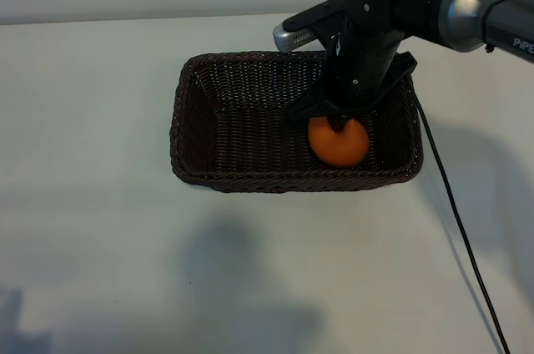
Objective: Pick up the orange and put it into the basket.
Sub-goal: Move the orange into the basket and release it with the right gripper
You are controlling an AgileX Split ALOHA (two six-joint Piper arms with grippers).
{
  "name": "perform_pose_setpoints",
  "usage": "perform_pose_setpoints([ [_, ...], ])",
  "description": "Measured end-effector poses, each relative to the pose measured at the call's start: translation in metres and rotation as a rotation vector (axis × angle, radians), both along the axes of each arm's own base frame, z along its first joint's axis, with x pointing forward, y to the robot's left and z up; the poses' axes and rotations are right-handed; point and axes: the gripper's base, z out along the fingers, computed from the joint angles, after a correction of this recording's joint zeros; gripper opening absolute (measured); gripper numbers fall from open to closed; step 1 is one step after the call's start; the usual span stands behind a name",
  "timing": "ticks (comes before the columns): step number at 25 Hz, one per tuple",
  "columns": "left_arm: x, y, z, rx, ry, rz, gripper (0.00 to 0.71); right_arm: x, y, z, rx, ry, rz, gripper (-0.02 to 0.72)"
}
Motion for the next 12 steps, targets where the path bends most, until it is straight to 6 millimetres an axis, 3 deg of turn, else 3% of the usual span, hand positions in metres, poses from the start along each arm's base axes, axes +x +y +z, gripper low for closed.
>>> perform_pose_setpoints([
  [12,0.0,0.0,0.0,0.0,0.0,0.0,0.498,0.003,0.001,-0.012,-0.011,0.017,0.001,0.111],
])
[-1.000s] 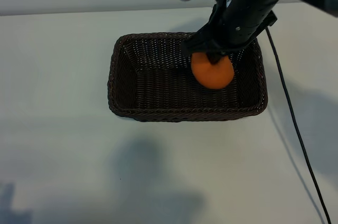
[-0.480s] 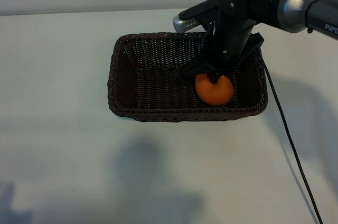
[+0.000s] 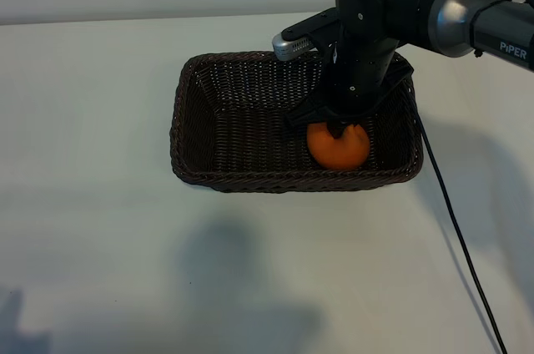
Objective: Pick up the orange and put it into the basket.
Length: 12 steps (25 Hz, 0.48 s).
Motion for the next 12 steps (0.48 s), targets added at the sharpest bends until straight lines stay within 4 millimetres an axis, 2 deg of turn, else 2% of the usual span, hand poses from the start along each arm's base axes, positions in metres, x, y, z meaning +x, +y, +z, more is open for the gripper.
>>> perform_pose_setpoints([
  [3,0.0,0.0,0.0,0.0,0.0,0.0,0.498,0.0,0.0,0.0,0.001,0.001,-0.006,0.228],
  [6,0.0,0.0,0.0,0.0,0.0,0.0,0.498,-0.001,-0.0005,-0.0002,-0.004,0.013,-0.009,0.45],
  [9,0.0,0.0,0.0,0.0,0.0,0.0,0.498,-0.0031,-0.0014,-0.0006,-0.014,0.036,-0.01,0.641],
  [12,0.0,0.0,0.0,0.0,0.0,0.0,0.498,-0.0044,-0.002,0.0007,-0.023,0.055,-0.009,0.701],
])
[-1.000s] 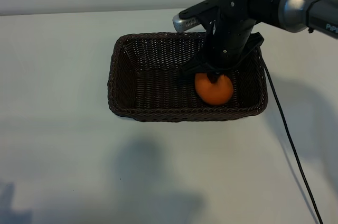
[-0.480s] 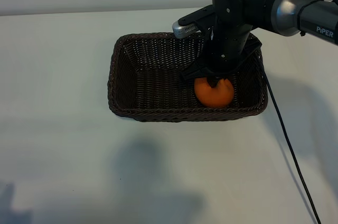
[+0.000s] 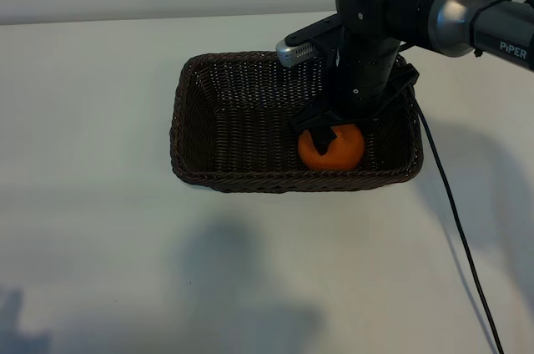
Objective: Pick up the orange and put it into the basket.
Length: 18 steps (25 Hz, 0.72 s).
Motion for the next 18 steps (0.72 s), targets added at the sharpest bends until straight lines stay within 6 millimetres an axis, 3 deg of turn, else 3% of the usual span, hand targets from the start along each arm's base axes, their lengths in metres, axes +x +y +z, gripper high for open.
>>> perform_pose_setpoints([
  [4,0.0,0.0,0.0,0.0,0.0,0.0,0.498,0.003,0.001,0.017,0.005,-0.01,0.001,0.675],
  [8,0.0,0.0,0.0,0.0,0.0,0.0,0.498,0.008,0.003,0.054,0.026,-0.072,0.003,0.603],
  [12,0.0,0.0,0.0,0.0,0.0,0.0,0.498,0.013,0.0,0.079,-0.01,-0.123,0.001,0.585],
  [18,0.0,0.0,0.0,0.0,0.0,0.0,0.498,0.022,-0.025,0.084,-0.095,-0.141,-0.048,0.583],
])
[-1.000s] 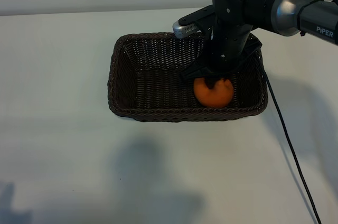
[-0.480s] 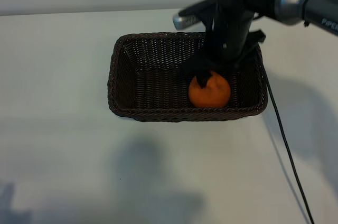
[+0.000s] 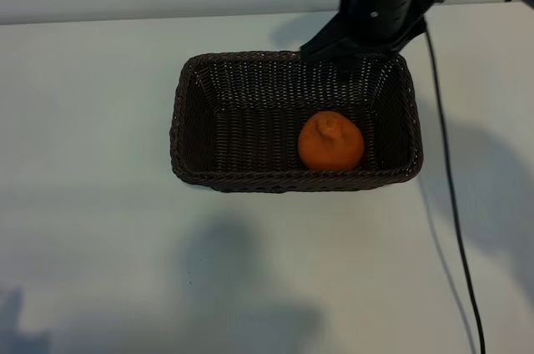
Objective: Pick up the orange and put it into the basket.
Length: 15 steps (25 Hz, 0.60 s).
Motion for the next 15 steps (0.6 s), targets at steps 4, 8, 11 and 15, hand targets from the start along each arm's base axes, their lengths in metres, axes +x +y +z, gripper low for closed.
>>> perform_pose_setpoints([
  [4,0.0,0.0,0.0,0.0,0.0,0.0,0.498,0.014,-0.041,0.0,-0.009,-0.003,-0.094,0.583],
  [8,0.0,0.0,0.0,0.0,0.0,0.0,0.498,0.025,-0.095,0.0,-0.018,-0.002,-0.209,0.581],
  [11,0.0,0.0,0.0,0.0,0.0,0.0,0.498,0.029,-0.137,0.0,-0.023,0.001,-0.289,0.581],
  [15,0.0,0.0,0.0,0.0,0.0,0.0,0.498,0.028,-0.185,0.0,0.003,0.008,-0.396,0.581],
])
